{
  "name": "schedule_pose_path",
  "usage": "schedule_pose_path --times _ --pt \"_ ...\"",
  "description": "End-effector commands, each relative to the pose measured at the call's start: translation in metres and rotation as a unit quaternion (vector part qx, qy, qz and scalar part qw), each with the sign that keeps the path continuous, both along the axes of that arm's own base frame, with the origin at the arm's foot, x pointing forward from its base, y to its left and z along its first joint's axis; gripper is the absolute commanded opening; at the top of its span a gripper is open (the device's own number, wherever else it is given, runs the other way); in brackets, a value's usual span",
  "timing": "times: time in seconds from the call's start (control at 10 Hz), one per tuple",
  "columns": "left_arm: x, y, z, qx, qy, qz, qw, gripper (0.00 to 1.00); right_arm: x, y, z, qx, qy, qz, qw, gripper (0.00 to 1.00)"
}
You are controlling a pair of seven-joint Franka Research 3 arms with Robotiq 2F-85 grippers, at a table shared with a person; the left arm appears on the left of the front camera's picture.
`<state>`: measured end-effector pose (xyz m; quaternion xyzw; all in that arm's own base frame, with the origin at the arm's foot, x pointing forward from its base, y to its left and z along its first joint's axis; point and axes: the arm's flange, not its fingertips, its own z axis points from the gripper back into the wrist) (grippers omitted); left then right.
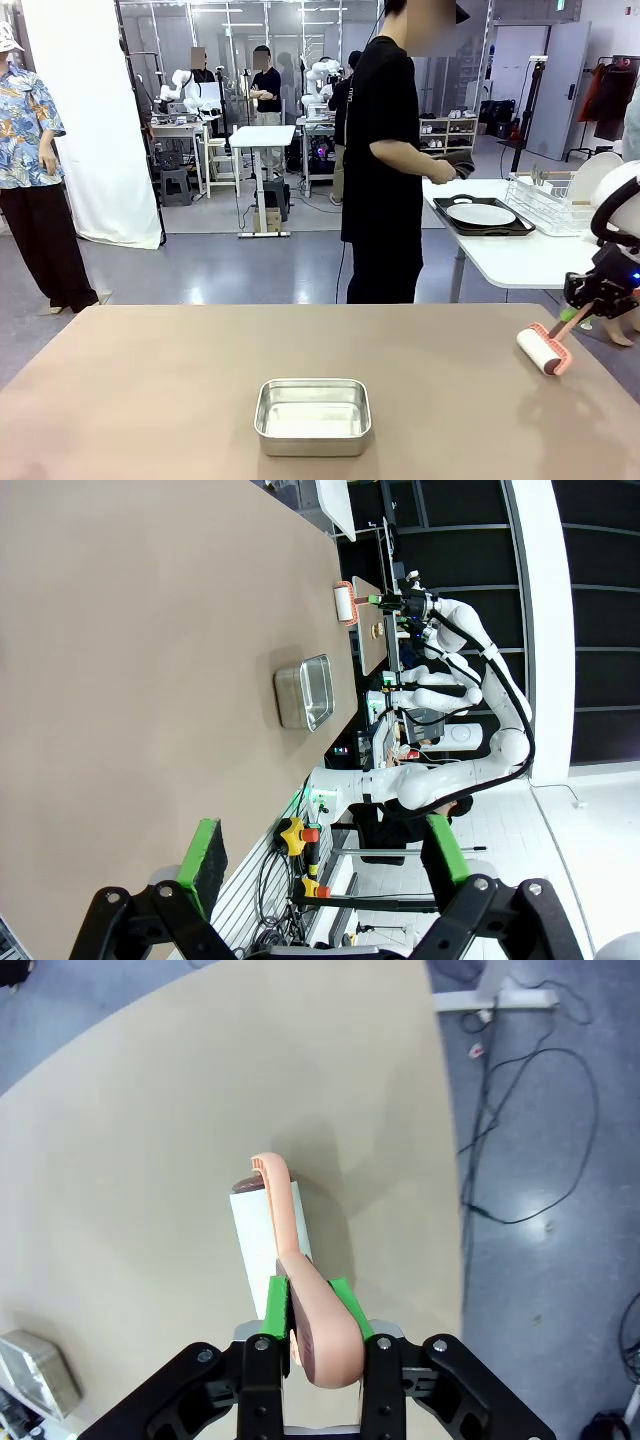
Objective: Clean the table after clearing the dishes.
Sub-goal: When the right (or left) Handle tray is removed, use the right hand (or left hand) to clean the right (or left) side of the table with the Lint Roller.
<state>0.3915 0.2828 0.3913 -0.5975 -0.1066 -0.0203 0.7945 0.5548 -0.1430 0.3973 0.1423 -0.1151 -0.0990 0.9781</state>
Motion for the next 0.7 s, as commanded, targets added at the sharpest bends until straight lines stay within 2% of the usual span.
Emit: schedule_pose_path --times 0.0,0.1,0.4,0.6 --pt "-0.004 0.000 0.002 -0.001 -0.003 0.003 1.000 1.00 -0.002 0.002 -0.022 -0.057 0.002 -0.029 0.998 0.00" --pt "-0.004 0.000 0.002 -0.001 -0.003 0.003 1.000 1.00 -0.005 0.010 -0.006 0.005 0.002 -0.007 1.000 0.00" --pt "-0.004 0.000 0.002 -0.001 -0.003 0.003 1.000 1.00 -0.015 0.027 0.037 -0.032 -0.012 0.000 0.999 0.00" --pt "-0.004 0.000 0.002 -0.001 -0.003 0.003 1.000 1.00 -0.026 0.043 0.077 -0.048 -0.032 0.017 0.998 0.00"
